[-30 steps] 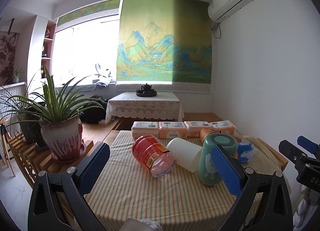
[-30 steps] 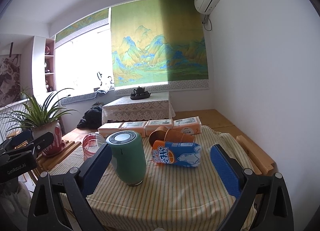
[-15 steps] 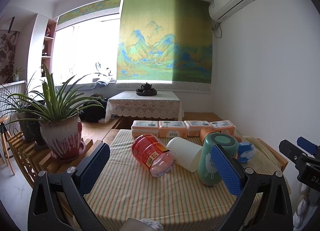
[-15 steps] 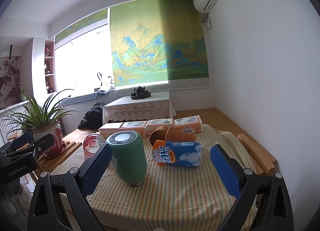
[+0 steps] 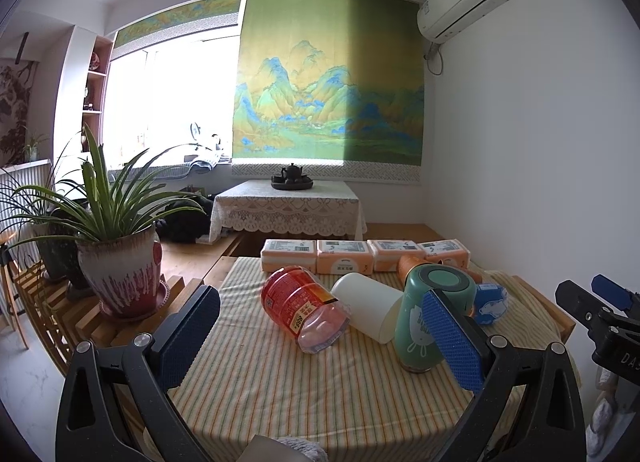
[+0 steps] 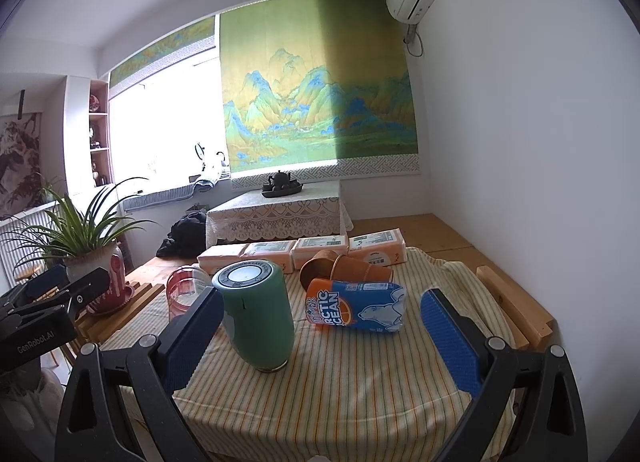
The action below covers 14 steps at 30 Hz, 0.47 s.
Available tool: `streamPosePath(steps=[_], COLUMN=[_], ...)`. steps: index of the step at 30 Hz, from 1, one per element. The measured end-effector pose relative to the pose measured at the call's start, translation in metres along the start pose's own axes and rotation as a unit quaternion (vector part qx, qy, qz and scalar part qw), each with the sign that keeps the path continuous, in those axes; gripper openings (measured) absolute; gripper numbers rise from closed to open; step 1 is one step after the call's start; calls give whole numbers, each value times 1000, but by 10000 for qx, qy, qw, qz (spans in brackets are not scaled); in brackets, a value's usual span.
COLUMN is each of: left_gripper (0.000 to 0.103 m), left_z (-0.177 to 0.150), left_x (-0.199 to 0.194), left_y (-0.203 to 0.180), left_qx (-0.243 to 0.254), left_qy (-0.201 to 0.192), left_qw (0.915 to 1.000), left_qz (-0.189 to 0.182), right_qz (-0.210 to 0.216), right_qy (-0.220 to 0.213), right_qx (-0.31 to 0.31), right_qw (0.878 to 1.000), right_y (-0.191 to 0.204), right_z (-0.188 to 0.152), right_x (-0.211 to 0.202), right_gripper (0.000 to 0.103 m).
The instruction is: Flip cup upside down
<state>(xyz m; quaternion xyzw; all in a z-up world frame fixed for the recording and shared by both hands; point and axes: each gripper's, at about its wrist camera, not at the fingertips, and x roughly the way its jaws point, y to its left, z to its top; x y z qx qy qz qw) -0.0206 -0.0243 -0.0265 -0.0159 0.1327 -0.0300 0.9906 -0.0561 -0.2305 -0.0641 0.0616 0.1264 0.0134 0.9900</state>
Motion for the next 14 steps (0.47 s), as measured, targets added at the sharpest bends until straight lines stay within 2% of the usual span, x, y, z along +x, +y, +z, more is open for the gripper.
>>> streamPosePath(steps=[14], left_gripper=[102], left_z=[-3], left_x=[0], left_y=[-1], left_qx=[19], left_qy=[-30], left_qw=[10000], left_qz=[19], right_qz=[-5], right_qy=[16], right_qx=[-9], right_qw=[10000], right_y=[2], right_z=[-1], right_x=[2], right_gripper=[97])
